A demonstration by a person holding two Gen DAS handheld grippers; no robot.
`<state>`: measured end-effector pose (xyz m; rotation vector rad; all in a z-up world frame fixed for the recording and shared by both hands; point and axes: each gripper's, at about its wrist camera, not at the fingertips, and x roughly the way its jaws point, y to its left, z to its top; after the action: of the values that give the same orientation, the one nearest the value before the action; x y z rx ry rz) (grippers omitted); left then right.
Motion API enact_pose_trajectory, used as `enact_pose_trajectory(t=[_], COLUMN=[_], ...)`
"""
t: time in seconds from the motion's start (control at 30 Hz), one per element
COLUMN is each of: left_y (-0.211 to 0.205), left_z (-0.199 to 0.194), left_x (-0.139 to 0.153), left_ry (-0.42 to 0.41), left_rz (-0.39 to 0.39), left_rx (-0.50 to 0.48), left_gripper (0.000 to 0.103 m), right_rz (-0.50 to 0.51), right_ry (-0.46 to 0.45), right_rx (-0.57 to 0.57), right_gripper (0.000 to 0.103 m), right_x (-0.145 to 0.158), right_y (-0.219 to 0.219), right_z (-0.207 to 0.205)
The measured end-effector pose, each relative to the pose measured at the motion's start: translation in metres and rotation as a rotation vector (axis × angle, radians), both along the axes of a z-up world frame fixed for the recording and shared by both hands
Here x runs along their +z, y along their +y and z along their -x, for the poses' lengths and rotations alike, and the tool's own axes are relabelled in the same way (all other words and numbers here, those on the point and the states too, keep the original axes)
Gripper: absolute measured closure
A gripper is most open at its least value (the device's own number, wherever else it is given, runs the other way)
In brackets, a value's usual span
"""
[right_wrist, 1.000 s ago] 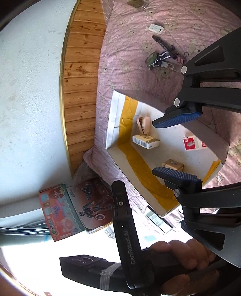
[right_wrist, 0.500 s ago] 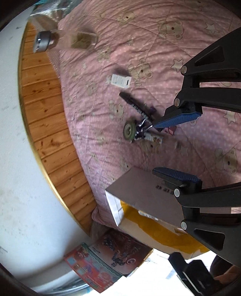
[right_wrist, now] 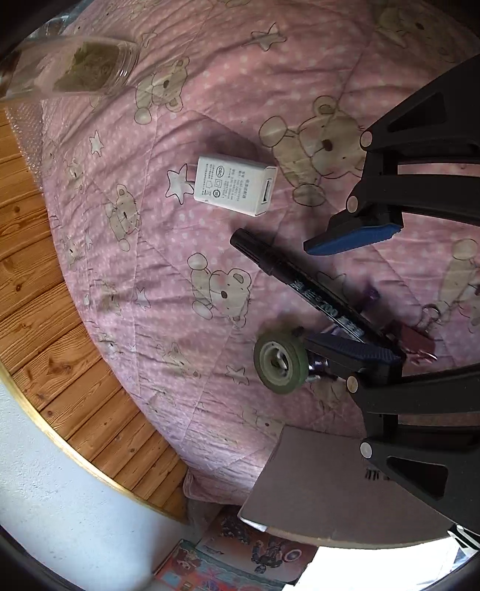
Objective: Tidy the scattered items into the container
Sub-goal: 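Grasp the black marker with the right tool while the left tool grasps the pink binder clip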
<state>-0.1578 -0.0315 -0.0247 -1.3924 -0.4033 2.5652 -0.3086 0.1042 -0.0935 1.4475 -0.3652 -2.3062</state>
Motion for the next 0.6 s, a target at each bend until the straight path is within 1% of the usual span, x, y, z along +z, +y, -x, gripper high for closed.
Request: enact_pose_trajectory(t=[0.03,0.07,0.1,0.17,0.2,0.23,0.33,0.43,0.47,0.53,0.6], left_y=[0.003,0.006,0.008,0.012,0.015,0.018,0.031,0.043,0.046,0.05,0.052], left_z=[0.005,0.01,0.015,0.024,0.028,0.031,0.036,0.039,0.041,0.046,0.054], left_x=[-0.005,-0.01,-0.016,-0.025,-0.03,-0.034,-0.047,-0.058,-0.06,-0.061,-0.062], left_ry=[-0.01,-0.018,-0.026,-0.042,-0.049,-0.056,-0.083,-0.101,-0.106,-0.085,-0.073], left_rz=[0.004,0.011,0.017,0.024,0.023,0.02,0.033,0.039,0.038,0.047,0.04], left_rx=[0.001,0.004,0.006,0.0,0.0,-0.002,-0.031,-0.046,-0.041,-0.015,0.017], left_gripper=[0.048,0.048,0.048,0.048,0.048,0.048,0.048,0.048,0.048,0.047,0.047], right_rz=[-0.014,-0.022,-0.016,-0.008,-0.011,-0.013,0.002,0.007,0.003,-0.02,-0.049], right_ry=[0.02,0.028,0.022,0.001,-0.002,-0.002,-0.002,-0.002,-0.003,0.006,0.009], right_rx=[0.012,0.026,0.028,-0.003,-0.02,-0.037,-0.069,-0.058,-0.047,-0.024,-0.014], right_gripper=[0.073,0.073,0.076,0.081,0.086,0.088,0.088,0.088,0.088,0.088,0.087], right_x=[-0.001,-0.001,-0.001,0.003,0.007,0.012,0.03,0.046,0.049,0.055,0.054], right_y=[-0.001,-0.001,0.001,0.013,0.019,0.027,0.05,0.064,0.067,0.073,0.08], right_z=[0.002,0.005,0.007,0.008,0.008,0.007,-0.002,-0.018,-0.025,-0.042,-0.053])
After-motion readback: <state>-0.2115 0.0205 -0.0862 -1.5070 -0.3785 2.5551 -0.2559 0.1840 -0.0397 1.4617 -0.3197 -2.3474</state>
